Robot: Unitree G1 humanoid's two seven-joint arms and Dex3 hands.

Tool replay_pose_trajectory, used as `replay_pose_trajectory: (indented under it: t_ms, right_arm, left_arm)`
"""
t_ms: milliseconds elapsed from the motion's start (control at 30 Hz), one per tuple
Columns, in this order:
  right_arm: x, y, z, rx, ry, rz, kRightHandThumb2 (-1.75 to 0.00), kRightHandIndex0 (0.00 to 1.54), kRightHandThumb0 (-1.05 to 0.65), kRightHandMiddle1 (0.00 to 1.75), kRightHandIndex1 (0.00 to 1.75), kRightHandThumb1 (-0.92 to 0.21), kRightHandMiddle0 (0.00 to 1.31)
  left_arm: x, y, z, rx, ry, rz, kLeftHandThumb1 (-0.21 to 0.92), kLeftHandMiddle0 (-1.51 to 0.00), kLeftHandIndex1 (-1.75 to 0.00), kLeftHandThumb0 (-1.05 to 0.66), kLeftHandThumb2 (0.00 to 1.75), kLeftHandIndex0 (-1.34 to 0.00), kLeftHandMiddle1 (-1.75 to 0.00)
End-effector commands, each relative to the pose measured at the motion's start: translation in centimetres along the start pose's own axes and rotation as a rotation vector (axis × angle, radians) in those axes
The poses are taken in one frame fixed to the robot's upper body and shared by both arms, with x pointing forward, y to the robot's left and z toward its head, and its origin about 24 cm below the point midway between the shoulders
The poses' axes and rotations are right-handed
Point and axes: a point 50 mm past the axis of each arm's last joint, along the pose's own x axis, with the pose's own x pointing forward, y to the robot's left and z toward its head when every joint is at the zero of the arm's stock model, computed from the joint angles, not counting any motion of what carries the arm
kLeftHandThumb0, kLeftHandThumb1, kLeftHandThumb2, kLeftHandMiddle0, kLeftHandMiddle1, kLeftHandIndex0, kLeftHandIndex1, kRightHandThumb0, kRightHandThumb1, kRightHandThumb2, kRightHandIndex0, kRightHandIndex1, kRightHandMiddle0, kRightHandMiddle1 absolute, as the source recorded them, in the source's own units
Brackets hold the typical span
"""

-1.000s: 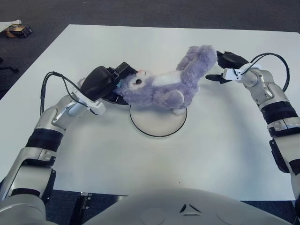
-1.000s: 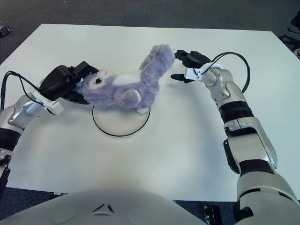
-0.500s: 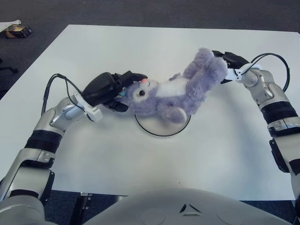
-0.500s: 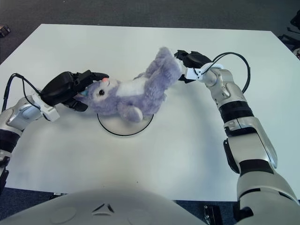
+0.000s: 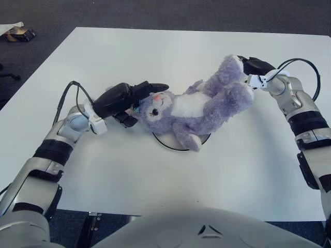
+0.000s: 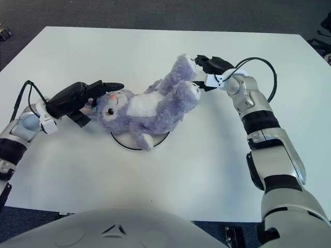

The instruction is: Put the doll into the plate.

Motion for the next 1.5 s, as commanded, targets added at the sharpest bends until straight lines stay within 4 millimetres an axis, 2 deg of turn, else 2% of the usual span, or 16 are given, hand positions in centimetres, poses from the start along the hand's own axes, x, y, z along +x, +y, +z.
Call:
replay_pose_trajectory:
  t_ms: [0, 367, 567, 667, 800, 900, 933, 1000, 1200, 1300, 1467]
  right_arm:
    - [0.0, -0.8, -0.2, 0.004, 0.013, -0.028, -0.75, 0.0, -0.99, 0.62, 0.53, -0.92, 0.0]
    - [0.1, -0.7, -0.5, 0.013, 0.04, -0.023, -0.71, 0.0, -0.97, 0.61, 0.49, -0.92, 0.0]
    - [0.1, -0.6, -0.6, 0.015, 0.048, -0.029, -0.7, 0.0, -0.95, 0.61, 0.49, -0.92, 0.0]
    - [0.1, -0.5, -0.7, 0.015, 0.051, -0.028, -0.68, 0.0, -0.93, 0.62, 0.5, -0.92, 0.0]
    - [0.2, -0.5, -0.8, 0.012, 0.054, -0.025, -0.67, 0.0, -0.92, 0.63, 0.5, -0.92, 0.0]
    - [0.2, -0.4, -0.9, 0.011, 0.054, -0.024, -0.67, 0.0, -0.91, 0.63, 0.48, -0.92, 0.0]
    - [0.2, -0.4, -1.0, 0.012, 0.055, -0.024, -0.67, 0.0, -0.91, 0.63, 0.47, -0.92, 0.0]
    - [0.3, -0.4, -1.0, 0.013, 0.056, -0.024, -0.67, 0.0, -0.91, 0.63, 0.47, -0.92, 0.0]
    - [0.3, -0.2, -1.2, 0.016, 0.059, -0.021, -0.67, 0.0, -0.91, 0.63, 0.45, -0.92, 0.0]
    - [0.3, -0.2, -1.2, 0.015, 0.061, -0.02, -0.68, 0.0, -0.91, 0.63, 0.45, -0.92, 0.0]
    - [0.3, -0.1, -1.4, 0.011, 0.065, -0.018, -0.68, 0.0, -0.91, 0.62, 0.45, -0.92, 0.0]
  left_arm:
    - [0.0, 0.2, 0.0, -0.042, -0.003, -0.026, 0.92, -0.95, -0.51, -0.92, 1.0, 0.0, -1.75]
    - [-0.2, 0.8, 0.3, 0.031, 0.01, -0.007, 0.92, -0.96, -0.54, -0.9, 1.02, 0.0, -1.75]
    - [-0.4, 0.9, 0.2, 0.033, 0.043, -0.006, 0.92, -0.96, -0.47, -0.89, 0.98, 0.0, -1.75]
    - [-0.8, 0.9, -0.1, -0.08, 0.107, 0.064, 0.92, -0.99, -0.51, -0.87, 0.89, 0.0, -1.75]
    - [-1.3, 1.3, 0.0, -0.196, 0.169, 0.206, 0.92, -1.05, -0.67, -0.86, 0.79, 0.0, -1.75]
    - [-0.9, 2.6, -0.1, -0.212, 0.165, 0.331, 0.92, -1.16, -0.92, -0.83, 0.75, 0.0, -1.75]
    - [-0.8, 2.9, -0.3, -0.215, 0.167, 0.367, 0.92, -1.17, -0.95, -0.83, 0.75, 0.0, -1.75]
    - [-0.7, 3.1, -0.6, -0.215, 0.18, 0.432, 0.92, -1.23, -1.13, -0.84, 0.79, 0.0, -1.75]
    - [-2.6, 4.5, -0.8, -0.263, 0.273, 0.603, 0.92, -1.31, -1.39, -0.94, 0.95, -0.02, -1.75]
    - [-3.3, 5.6, -1.3, -0.309, 0.28, 0.663, 0.92, -1.31, -1.46, -0.98, 0.99, -0.02, -1.75]
    - [-4.1, 6.7, -1.8, -0.384, 0.253, 0.729, 0.92, -1.1, -1.53, -1.01, 1.08, 0.0, -1.74]
